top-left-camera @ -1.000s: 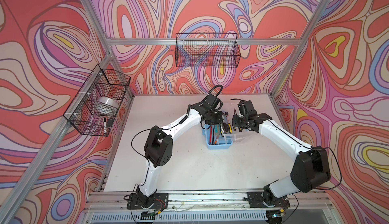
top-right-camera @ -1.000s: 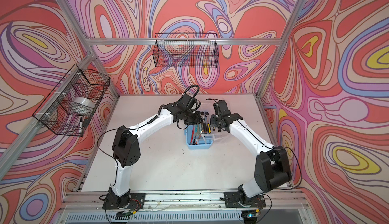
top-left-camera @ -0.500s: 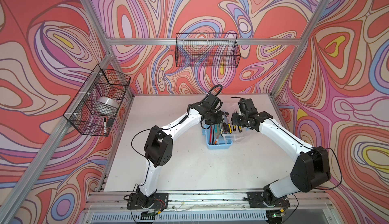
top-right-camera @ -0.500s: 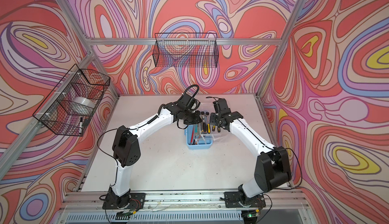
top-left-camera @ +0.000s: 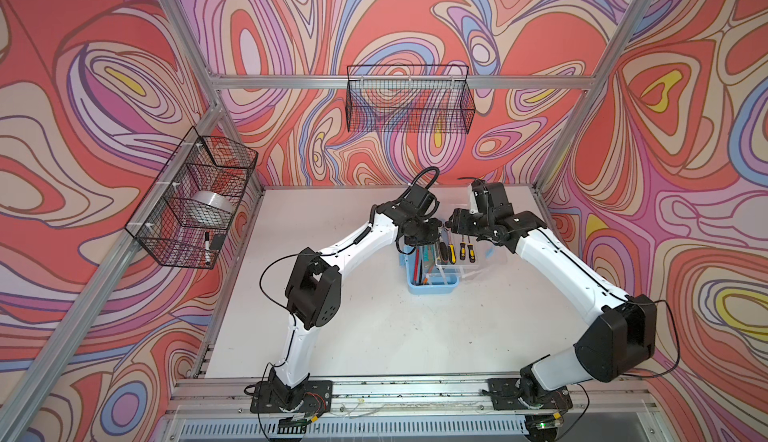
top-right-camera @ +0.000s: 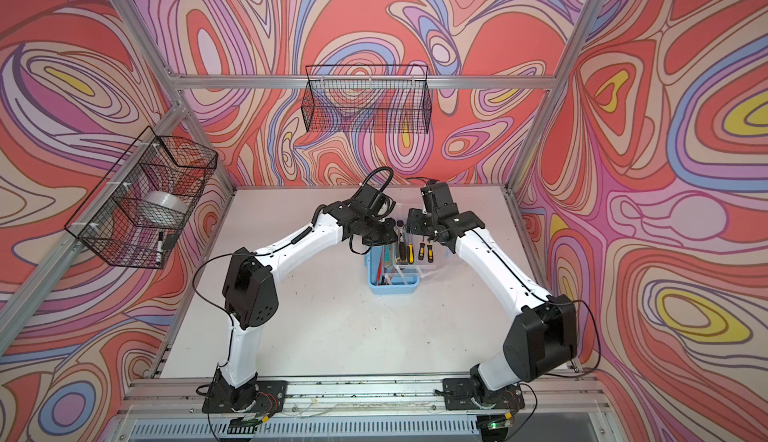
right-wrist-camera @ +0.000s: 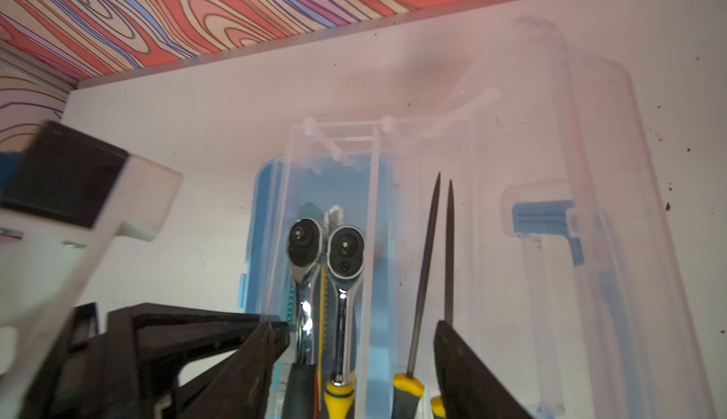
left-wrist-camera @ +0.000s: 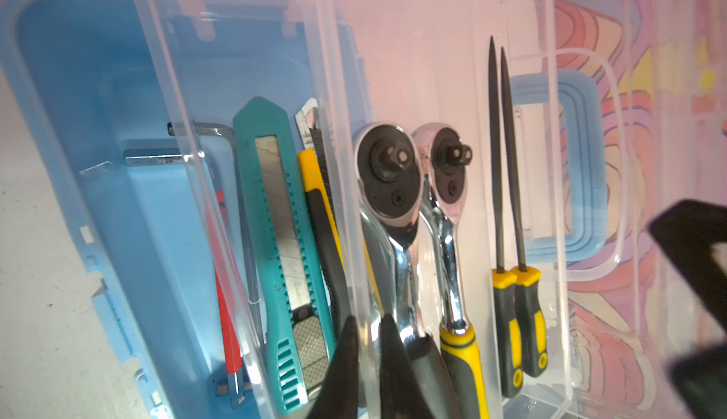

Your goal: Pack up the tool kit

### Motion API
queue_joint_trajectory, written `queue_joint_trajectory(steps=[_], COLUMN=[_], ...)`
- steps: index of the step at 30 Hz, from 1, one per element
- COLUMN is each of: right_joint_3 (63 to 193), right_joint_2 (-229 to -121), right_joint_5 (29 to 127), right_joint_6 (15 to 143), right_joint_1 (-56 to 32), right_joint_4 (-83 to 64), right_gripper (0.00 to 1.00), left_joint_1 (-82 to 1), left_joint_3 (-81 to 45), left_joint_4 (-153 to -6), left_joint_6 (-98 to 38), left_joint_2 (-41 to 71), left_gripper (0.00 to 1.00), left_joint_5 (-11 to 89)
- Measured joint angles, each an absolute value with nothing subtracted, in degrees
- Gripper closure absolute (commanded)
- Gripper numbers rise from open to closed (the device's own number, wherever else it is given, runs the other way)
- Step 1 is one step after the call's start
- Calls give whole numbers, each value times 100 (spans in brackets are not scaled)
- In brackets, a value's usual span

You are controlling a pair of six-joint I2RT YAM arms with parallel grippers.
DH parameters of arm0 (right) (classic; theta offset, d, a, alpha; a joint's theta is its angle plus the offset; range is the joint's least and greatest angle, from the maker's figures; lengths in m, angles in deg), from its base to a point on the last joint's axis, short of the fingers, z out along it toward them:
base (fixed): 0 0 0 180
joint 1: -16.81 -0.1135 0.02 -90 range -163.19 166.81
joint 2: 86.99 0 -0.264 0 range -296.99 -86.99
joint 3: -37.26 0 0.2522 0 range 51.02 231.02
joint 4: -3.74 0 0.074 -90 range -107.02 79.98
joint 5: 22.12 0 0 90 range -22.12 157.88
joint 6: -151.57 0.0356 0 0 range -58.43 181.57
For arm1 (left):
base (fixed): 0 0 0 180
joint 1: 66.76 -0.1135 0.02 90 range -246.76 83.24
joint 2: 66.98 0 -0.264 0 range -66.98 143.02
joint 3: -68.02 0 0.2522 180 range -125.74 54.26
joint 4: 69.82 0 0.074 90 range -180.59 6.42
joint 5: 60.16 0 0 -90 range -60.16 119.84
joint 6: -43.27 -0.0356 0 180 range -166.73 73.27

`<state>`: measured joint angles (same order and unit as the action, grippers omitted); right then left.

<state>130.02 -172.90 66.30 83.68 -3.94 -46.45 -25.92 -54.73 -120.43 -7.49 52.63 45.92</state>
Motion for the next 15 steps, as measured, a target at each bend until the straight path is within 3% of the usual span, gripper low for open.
queue_joint_trajectory(steps=[15], right_joint_3=[13053], right_joint_2=[-16621], right_joint_5=[6168], right_joint_6=[8202], right_joint_1=[-370], right_joint_4=[-4745], right_gripper=[16], left_joint_1=[-2592], left_joint_3=[-5484], left_joint_4=[-12051], left_joint_6=[-751], left_joint_2=[5274], left_gripper=[89], left_joint_5=[4587])
